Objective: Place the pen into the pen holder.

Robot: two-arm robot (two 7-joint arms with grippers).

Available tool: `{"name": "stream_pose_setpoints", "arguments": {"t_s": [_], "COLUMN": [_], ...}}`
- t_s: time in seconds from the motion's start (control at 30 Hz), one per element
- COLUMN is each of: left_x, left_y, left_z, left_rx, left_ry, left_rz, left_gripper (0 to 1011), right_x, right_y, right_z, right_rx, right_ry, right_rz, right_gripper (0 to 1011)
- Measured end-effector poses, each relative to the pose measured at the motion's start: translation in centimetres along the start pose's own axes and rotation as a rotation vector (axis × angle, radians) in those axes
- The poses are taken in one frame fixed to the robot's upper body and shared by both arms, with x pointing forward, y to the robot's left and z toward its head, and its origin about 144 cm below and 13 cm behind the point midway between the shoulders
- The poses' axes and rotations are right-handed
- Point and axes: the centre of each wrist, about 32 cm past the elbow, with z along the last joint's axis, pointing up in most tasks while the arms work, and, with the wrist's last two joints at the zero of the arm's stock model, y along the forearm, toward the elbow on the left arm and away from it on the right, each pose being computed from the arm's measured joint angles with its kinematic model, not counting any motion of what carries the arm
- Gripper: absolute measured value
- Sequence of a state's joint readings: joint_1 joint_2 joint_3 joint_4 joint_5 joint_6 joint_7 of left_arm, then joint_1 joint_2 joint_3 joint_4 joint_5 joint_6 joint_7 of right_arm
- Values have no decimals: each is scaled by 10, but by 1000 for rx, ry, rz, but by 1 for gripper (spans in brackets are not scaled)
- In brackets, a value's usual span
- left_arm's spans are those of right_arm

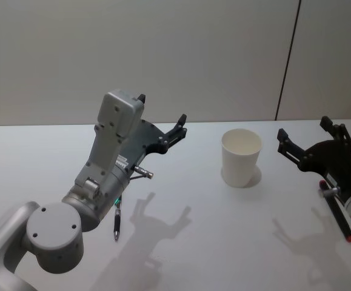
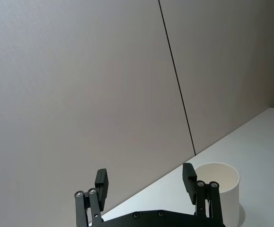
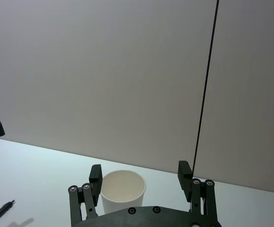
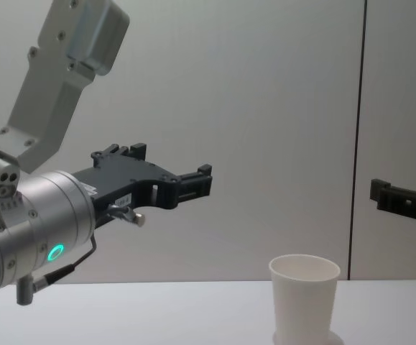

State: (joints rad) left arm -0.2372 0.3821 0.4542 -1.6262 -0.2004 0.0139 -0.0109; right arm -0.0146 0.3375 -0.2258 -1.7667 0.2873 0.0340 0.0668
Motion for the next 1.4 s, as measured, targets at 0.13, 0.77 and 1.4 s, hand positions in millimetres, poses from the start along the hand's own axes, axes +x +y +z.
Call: {"name": "stream_pose_setpoints", "arguments": {"t_s": [0.13, 0.77, 1.4], "left_x": [0, 0, 0], "left_y": [0, 0, 0], "left_z": [0, 0, 0], "left_rx": [0, 0, 0], "left_ry": [0, 0, 0], "left_rz": [0, 0, 0], "left_gripper": [1000, 1000, 1000], "right_x": [0, 0, -7], "right_y": [0, 0, -3], "right_z": [0, 0, 3], "right_rx": [0, 0, -9], "right_ry": [0, 0, -18], "right_rz": [0, 0, -11], "right_gripper": [1002, 1002, 1002]}}
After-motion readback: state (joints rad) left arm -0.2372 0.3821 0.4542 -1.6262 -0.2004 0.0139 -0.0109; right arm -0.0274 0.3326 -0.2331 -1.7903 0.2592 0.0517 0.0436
